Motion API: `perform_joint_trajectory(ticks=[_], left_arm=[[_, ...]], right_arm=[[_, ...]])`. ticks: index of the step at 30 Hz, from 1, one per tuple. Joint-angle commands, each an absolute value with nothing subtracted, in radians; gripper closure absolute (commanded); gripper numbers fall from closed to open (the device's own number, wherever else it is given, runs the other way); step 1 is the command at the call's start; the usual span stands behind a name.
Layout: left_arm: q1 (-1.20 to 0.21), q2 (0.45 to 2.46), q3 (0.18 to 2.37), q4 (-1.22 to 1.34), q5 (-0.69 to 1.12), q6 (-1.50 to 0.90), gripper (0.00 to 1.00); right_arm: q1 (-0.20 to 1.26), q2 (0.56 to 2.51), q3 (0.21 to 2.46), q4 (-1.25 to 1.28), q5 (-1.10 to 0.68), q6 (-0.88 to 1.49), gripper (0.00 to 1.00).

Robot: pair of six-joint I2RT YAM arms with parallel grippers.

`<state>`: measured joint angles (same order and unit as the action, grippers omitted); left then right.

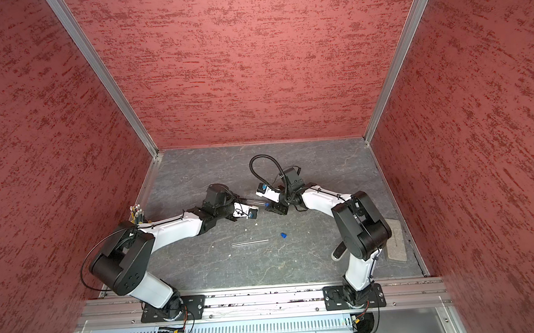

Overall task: Insert stoppers into test tubes
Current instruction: Insert the stopper into the test tube.

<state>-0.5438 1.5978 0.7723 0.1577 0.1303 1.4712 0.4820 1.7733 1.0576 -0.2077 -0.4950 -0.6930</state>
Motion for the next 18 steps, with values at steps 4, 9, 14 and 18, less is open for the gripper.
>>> perform_joint_trajectory(ticks=[4, 9, 14, 18], left_arm=[[-0.54, 1.622, 0.769, 0.15, 0.141, 1.451, 0.83], [-0.536, 1.635, 0.774, 0.139, 0.145, 1.438, 0.83], [-0.53, 1.653, 0.784, 0.118, 0.153, 1.42, 0.83], [-0.528, 1.669, 0.784, 0.116, 0.154, 1.409, 0.83]], right_arm=[[0.482, 1.769, 1.073, -0.213, -0.443, -0.709, 0.48], [0.461, 1.75, 1.05, -0.198, -0.424, -0.703, 0.48], [0.436, 1.73, 1.029, -0.185, -0.406, -0.694, 0.48], [0.413, 1.707, 1.012, -0.17, -0.398, -0.686, 0.48]])
